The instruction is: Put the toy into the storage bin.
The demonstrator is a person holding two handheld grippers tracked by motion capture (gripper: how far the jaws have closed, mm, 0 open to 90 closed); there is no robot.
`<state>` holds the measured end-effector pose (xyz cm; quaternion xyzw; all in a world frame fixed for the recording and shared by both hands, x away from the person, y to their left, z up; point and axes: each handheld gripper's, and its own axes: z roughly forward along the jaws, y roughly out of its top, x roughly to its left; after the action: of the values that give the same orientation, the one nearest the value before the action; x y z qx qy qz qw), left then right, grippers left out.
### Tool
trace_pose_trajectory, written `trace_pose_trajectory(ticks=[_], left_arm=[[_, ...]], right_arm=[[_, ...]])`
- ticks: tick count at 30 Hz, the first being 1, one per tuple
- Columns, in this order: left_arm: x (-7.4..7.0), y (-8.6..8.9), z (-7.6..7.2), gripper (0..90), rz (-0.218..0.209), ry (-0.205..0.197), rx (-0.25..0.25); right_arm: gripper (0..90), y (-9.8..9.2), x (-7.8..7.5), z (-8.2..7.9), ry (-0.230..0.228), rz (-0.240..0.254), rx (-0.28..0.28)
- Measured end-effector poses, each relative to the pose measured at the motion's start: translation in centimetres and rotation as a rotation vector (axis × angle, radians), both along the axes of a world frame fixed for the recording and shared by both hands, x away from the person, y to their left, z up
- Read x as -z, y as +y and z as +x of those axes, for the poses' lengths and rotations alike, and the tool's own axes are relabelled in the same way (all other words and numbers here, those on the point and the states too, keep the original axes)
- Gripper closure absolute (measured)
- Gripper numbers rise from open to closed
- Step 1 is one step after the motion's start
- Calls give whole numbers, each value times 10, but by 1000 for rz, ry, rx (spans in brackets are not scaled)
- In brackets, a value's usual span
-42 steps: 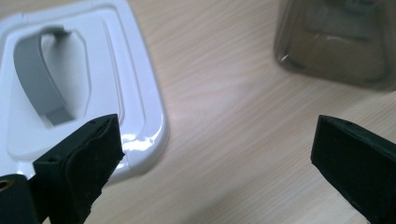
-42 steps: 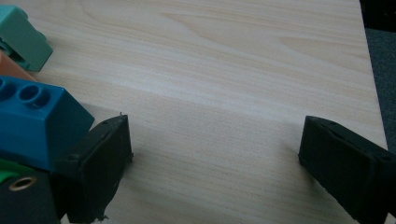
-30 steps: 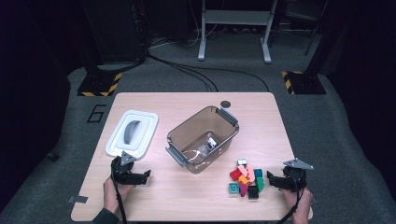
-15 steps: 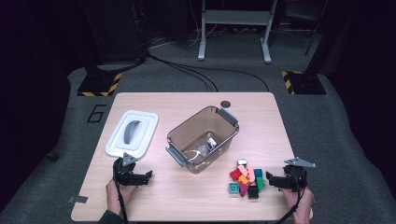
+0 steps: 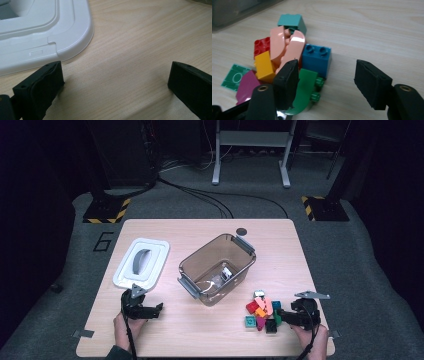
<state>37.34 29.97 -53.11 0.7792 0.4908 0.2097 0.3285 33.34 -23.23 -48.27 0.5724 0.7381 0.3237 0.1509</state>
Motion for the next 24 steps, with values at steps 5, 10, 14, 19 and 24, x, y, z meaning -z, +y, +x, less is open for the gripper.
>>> trace_pose_trajectory(ticks=[5, 10, 14, 19, 24], left_arm=[[0, 0, 0, 0, -2, -5, -3], [0, -1, -1, 2, -3, -2, -4], [0, -1, -1, 3, -2, -2, -3], [0, 0, -1, 3, 2, -4, 2], [0, 0, -1, 3, 2, -4, 2]], right_arm=[[478, 13, 2, 1, 52, -9, -15], [616, 15, 2, 3, 111, -43, 4], [644, 13, 2, 4, 138, -63, 12], [656, 12, 1, 6, 136, -75, 3], [662, 9, -1, 7, 130, -99, 4]])
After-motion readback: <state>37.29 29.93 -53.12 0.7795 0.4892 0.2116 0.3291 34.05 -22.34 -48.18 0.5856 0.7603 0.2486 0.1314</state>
